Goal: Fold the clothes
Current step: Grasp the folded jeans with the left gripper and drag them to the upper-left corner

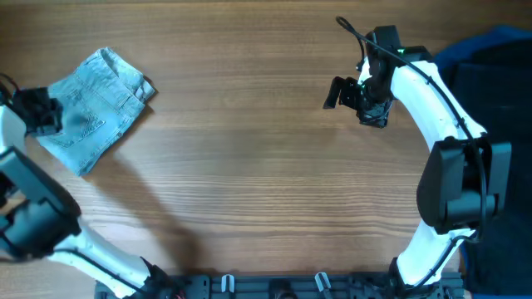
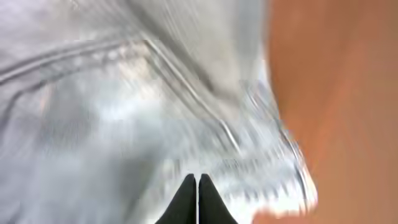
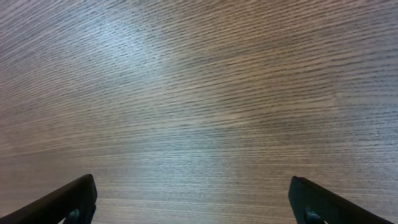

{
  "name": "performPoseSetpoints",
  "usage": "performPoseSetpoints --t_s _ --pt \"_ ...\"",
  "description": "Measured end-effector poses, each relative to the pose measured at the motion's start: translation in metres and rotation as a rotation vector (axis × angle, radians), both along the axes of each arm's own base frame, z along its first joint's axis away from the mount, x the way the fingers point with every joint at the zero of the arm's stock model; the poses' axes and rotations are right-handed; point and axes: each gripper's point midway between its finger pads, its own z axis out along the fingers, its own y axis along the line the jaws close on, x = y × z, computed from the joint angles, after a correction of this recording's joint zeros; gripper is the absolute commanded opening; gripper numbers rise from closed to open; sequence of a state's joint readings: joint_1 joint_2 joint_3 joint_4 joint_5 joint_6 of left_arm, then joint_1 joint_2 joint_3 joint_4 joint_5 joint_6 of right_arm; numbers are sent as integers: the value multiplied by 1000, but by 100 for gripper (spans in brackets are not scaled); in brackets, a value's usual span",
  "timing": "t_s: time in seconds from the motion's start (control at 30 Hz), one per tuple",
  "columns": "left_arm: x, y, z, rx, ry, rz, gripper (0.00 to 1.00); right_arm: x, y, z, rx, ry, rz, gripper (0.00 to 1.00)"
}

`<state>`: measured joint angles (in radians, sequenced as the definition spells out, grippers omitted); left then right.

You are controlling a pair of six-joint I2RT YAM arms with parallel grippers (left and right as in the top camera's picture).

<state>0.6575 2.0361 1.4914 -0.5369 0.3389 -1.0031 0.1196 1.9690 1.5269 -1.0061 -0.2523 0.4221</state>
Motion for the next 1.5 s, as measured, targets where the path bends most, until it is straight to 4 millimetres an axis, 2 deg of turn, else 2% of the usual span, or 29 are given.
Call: performPoseSetpoints --t_s 0.07,0.13,0.2,0.27,0.37,0.57,0.7,0.8,0.9,1.0,1.07,1.17,1.27,1.33,1.37,1.43,1.5 --pt "-17 -19 33 36 24 -92 4 1 0 0 1 -4 0 100" --pt "-33 -45 41 14 88 -166 4 5 1 1 2 -19 0 100" --pt "-54 -82 24 -26 241 -260 4 5 1 1 4 -23 0 100" --pt "-58 -97 9 -22 322 -309 4 5 1 1 3 -21 0 100" --pt "-62 -103 -15 3 417 -343 4 1 0 0 1 -6 0 99" --pt "-57 -91 -55 20 467 -332 4 0 0 0 1 0 0 100" --pt "-53 -91 -63 5 463 -313 4 1 0 0 1 -4 0 100" --pt "-33 -93 -65 -18 390 -279 4 2 0 0 2 -8 0 100" --pt "14 -104 -66 -48 242 -246 4 2 0 0 2 -7 0 100" --pt "67 -131 -64 -22 87 -278 4 2 0 0 2 -7 0 100" --pt "101 -161 -63 26 -20 -340 4 2 0 0 2 -7 0 100" --pt "123 -204 -60 51 -91 -428 4 -2 0 0 0 6 1 100" --pt "115 -218 -59 66 -76 -509 4 -3 0 0 -3 4 28 100" --pt "88 -220 -55 49 7 -548 4 -3 0 0 -3 3 33 100" --pt "72 -219 -46 46 53 -558 4 -3 0 0 -3 5 33 100" --pt "38 -204 -22 75 154 -534 4 -4 0 0 -3 6 34 100" --pt "18 -180 0 143 211 -478 4 -3 0 0 -3 2 34 100"
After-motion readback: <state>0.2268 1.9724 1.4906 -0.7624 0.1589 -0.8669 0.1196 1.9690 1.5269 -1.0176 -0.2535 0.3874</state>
